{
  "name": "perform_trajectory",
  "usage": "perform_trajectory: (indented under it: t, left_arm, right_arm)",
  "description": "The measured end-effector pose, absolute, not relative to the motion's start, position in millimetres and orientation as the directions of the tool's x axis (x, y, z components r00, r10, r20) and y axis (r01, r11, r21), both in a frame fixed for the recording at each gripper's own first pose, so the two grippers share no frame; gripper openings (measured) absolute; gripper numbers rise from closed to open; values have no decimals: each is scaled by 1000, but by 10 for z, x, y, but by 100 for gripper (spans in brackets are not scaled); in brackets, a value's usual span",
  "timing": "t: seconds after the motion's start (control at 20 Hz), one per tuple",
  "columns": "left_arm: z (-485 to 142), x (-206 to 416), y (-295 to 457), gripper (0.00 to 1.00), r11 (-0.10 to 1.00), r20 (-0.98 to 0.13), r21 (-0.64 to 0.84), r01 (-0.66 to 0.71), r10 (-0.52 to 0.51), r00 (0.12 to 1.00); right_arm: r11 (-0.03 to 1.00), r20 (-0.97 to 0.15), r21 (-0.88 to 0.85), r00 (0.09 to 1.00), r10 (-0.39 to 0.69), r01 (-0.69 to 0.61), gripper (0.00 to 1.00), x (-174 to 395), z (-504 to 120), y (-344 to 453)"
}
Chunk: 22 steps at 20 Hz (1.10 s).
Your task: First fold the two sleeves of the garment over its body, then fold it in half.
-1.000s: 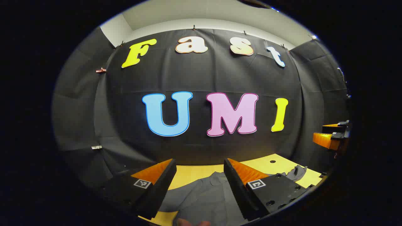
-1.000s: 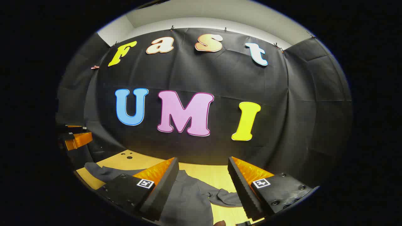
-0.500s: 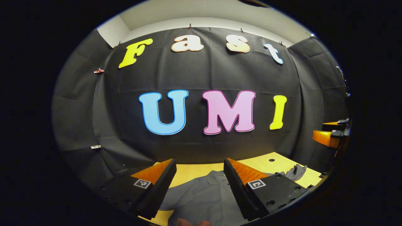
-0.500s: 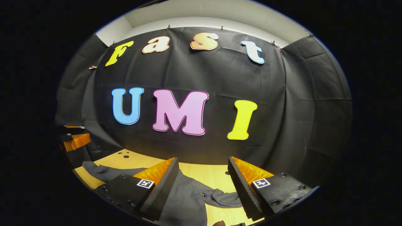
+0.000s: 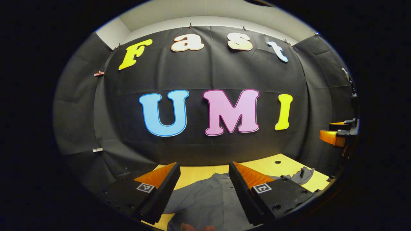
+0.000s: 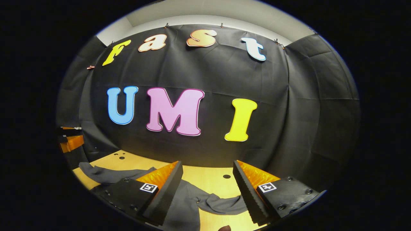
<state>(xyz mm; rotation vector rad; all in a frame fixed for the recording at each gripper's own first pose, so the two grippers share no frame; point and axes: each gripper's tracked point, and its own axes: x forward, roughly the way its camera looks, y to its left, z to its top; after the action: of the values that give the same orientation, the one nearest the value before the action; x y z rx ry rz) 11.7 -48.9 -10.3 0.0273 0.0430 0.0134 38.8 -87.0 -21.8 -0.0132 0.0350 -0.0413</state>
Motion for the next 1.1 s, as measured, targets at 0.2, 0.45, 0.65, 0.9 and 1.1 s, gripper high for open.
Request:
perform_trajectory:
  t: [0.2,0.45,0.65,0.9,1.1]
  left_arm:
    - [-170,189,-607,95,999,-57,23,-29,30,998]
    - [-245,240,-741,95,998,-79,31,-61,64,995]
    - [-280,249,-842,96,995,-107,31,-95,98,989]
    - [-308,191,-948,95,990,-140,57,-132,139,980]
    - [-340,113,-1007,95,987,-165,53,-152,159,973]
  right_arm:
    - [998,-104,-2,992,-64,64,98,671,-541,-1339]
    - [996,-205,-4,975,-87,88,98,1073,-1205,-1896]
    - [992,-335,21,936,-108,122,98,1397,-2012,-2297]
    - [986,-453,26,881,-134,164,98,1659,-2791,-2711]
    - [987,-566,13,815,-126,161,98,1738,-3482,-2880]
